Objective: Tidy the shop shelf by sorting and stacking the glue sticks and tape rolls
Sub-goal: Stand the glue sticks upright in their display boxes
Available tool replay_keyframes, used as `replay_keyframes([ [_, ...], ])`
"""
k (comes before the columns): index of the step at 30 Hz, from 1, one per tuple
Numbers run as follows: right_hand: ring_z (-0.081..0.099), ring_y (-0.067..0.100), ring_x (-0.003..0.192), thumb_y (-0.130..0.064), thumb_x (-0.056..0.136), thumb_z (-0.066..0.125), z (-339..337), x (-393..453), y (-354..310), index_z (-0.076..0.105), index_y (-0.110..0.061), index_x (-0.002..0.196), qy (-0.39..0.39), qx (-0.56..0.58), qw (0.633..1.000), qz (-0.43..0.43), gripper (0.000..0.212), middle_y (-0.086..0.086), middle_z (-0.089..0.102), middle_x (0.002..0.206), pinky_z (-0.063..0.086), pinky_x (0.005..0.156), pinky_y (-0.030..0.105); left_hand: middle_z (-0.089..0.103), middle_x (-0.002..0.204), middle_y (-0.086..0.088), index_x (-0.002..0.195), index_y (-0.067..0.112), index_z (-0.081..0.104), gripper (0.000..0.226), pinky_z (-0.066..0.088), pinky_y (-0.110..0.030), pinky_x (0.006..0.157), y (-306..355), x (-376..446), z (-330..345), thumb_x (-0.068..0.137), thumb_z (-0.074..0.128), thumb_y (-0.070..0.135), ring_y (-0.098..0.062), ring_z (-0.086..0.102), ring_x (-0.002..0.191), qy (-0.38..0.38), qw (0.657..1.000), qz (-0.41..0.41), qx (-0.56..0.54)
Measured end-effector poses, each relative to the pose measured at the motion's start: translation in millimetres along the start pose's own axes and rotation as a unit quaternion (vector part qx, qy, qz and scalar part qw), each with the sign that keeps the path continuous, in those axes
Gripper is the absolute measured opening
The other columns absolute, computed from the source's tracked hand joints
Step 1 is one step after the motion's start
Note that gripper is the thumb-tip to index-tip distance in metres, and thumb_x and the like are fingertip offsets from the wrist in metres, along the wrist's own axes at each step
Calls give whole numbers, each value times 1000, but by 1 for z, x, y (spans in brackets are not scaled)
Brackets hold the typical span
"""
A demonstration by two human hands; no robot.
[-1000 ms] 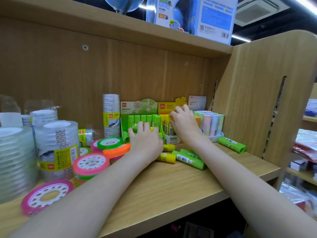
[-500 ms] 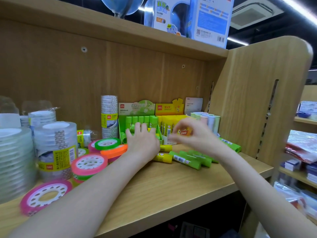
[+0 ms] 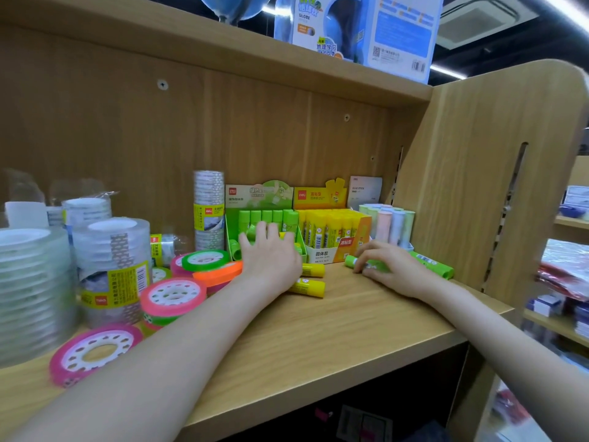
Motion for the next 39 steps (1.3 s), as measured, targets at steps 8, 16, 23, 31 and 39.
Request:
replay_keyframes([
  [8, 54, 4, 107, -18, 87, 63, -5, 10, -20, 63, -29, 94, 64, 197, 978, -8, 13, -11, 61, 107, 43, 93, 22, 32, 141, -11, 129, 16, 44, 37, 19, -52, 107, -1, 0, -1, 96, 32, 29, -27, 19, 135, 7, 1000, 4, -4],
  [16, 51, -1, 82, -12, 79, 71, 15, 36, -48, 64, -18, 97, 22, 172, 984, -42, 20, -7, 60, 92, 38, 73, 7, 33, 141, -10, 131, 17, 43, 39, 19, -51, 107, -1, 1, -1, 97, 32, 31, -27, 19, 135, 10, 1000, 2, -10],
  [23, 54, 17, 95, -15, 90, 57, -14, 48, -17, 59, -12, 107, 232, 335, 906, 116, 17, 5, 58, 103, 47, 82, 29, 33, 141, -10, 129, 16, 44, 38, 19, -52, 108, -1, 2, 0, 97, 31, 31, -27, 19, 135, 7, 1000, 2, -1],
  [31, 44, 24, 106, -24, 85, 65, -5, 69, -41, 58, -12, 106, 233, -41, 971, 30, 25, 6, 59, 106, 39, 87, 37, 32, 142, -10, 128, 16, 44, 38, 19, -51, 107, -1, 2, 1, 97, 31, 31, -27, 19, 135, 12, 1000, 2, 0],
  [39, 34, 23, 125, -31, 91, 55, -2, 55, -30, 51, -23, 130, 208, -93, 970, 85, 40, 5, 41, 133, 29, 99, 39, 32, 142, -10, 130, 17, 44, 38, 18, -51, 108, -2, 0, -2, 97, 32, 31, -27, 17, 136, 2, 1000, 7, -3],
])
Point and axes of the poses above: each hand's wrist, its own x-axis towards the middle knuckle, its own z-axis out of the palm, y = z × x, the point moved 4 cm from there along x, towards the middle knuckle
